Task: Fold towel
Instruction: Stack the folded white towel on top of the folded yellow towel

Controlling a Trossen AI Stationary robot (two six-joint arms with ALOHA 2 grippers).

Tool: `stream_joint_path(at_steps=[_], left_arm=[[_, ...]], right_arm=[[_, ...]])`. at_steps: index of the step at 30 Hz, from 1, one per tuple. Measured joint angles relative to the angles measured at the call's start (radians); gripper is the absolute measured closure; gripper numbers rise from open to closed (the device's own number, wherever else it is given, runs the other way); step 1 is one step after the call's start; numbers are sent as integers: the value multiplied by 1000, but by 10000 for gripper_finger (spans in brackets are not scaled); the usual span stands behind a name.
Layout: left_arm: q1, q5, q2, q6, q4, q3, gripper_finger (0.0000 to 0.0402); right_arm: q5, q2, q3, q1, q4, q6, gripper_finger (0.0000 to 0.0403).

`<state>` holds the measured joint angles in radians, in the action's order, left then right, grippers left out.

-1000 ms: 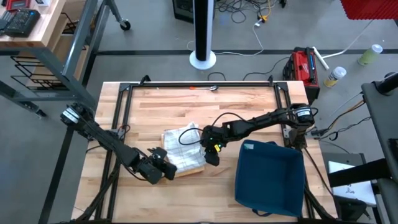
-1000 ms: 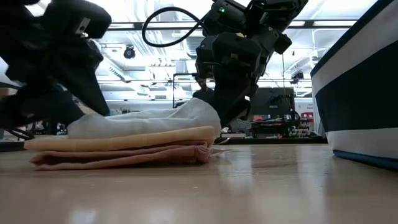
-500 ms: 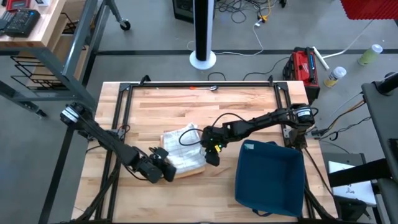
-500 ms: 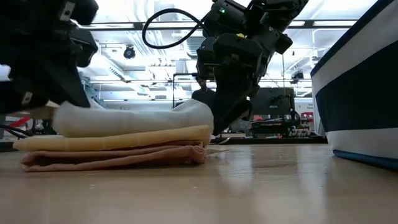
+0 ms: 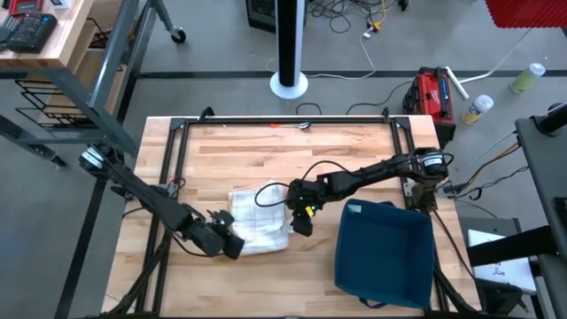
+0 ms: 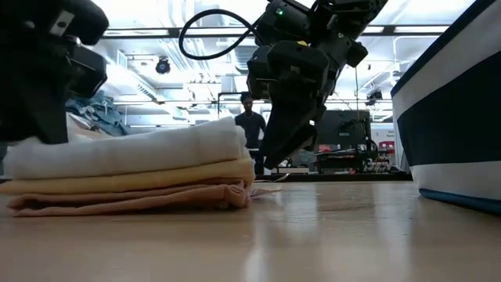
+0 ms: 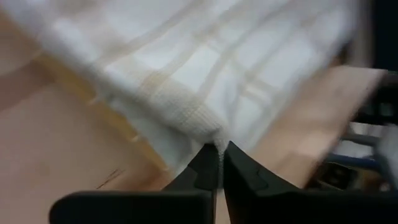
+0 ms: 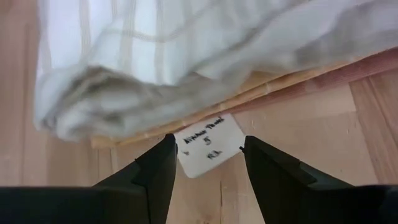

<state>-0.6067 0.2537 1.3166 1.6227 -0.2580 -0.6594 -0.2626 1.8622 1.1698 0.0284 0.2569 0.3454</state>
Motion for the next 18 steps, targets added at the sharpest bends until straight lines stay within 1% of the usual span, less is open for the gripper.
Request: stream_joint_path(at_steps=[3,8,11,14,18], left_arm=[[-1,-21,44,56,-26,2,384],[-1,-22,82,72,20,1,343],[-1,-50,71,35,64,1,318],[-3,-87,45,20,72,0,295],[-2,-152,15,26,60,0,272]], right_arm=[[-1,-1,0,0,0,0,222],[0,-9,0,0,23,2,222],[2,-29,0,-2,48,2,222],[14,-68,1,-2,44,1,222],[96,-139,1,-1,39,-22,222]])
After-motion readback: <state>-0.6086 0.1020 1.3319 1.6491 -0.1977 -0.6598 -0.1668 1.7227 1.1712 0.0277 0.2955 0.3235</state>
